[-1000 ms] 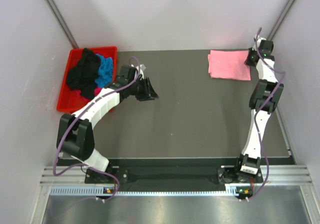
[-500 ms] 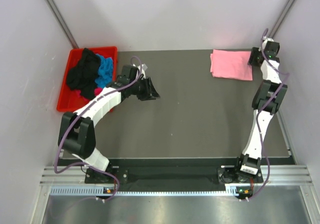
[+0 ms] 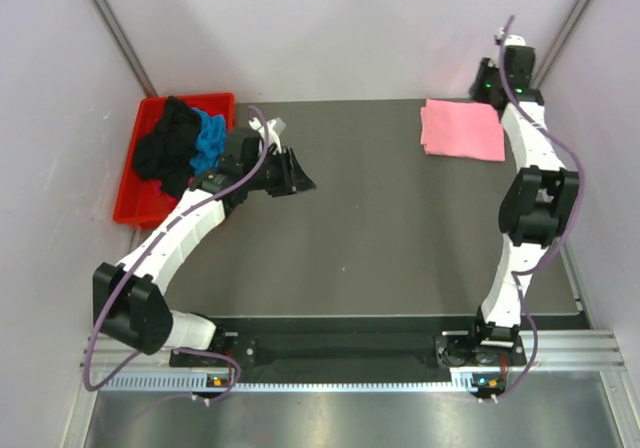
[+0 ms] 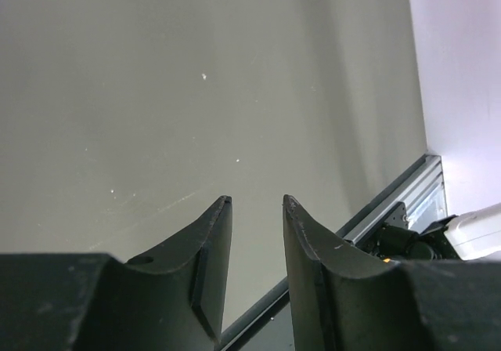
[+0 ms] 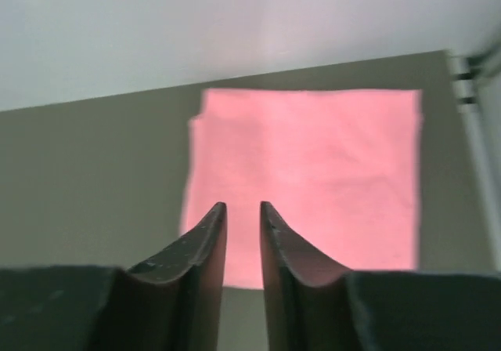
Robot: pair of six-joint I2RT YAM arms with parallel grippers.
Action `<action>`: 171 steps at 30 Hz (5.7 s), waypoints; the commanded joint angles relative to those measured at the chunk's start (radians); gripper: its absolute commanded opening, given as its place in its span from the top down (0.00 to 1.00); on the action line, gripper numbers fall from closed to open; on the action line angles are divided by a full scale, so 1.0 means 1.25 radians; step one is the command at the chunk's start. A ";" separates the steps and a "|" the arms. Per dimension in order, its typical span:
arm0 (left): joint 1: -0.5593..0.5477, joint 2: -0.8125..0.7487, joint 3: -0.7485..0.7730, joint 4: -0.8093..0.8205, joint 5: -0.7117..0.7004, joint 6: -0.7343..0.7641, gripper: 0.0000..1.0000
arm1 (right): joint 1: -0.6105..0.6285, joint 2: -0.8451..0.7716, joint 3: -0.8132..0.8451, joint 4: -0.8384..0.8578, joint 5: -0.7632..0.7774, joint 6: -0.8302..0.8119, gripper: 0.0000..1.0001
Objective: Fold and stack the t-shirts
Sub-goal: Neatly place the folded tshirt to the corner
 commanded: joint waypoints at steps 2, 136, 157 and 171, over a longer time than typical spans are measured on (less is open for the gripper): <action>-0.002 -0.073 -0.016 -0.004 0.000 0.010 0.62 | 0.072 -0.031 -0.095 0.045 -0.032 0.053 0.81; -0.011 -0.178 -0.049 -0.031 -0.048 -0.026 0.62 | 0.035 0.118 -0.185 0.005 -0.321 0.180 1.00; -0.009 -0.234 0.044 -0.001 -0.153 0.054 0.56 | 0.162 -0.621 -0.594 -0.141 -0.214 0.140 0.00; -0.009 -0.328 0.039 0.024 -0.137 0.088 0.01 | 0.211 -1.030 -0.724 -0.182 -0.173 0.207 0.00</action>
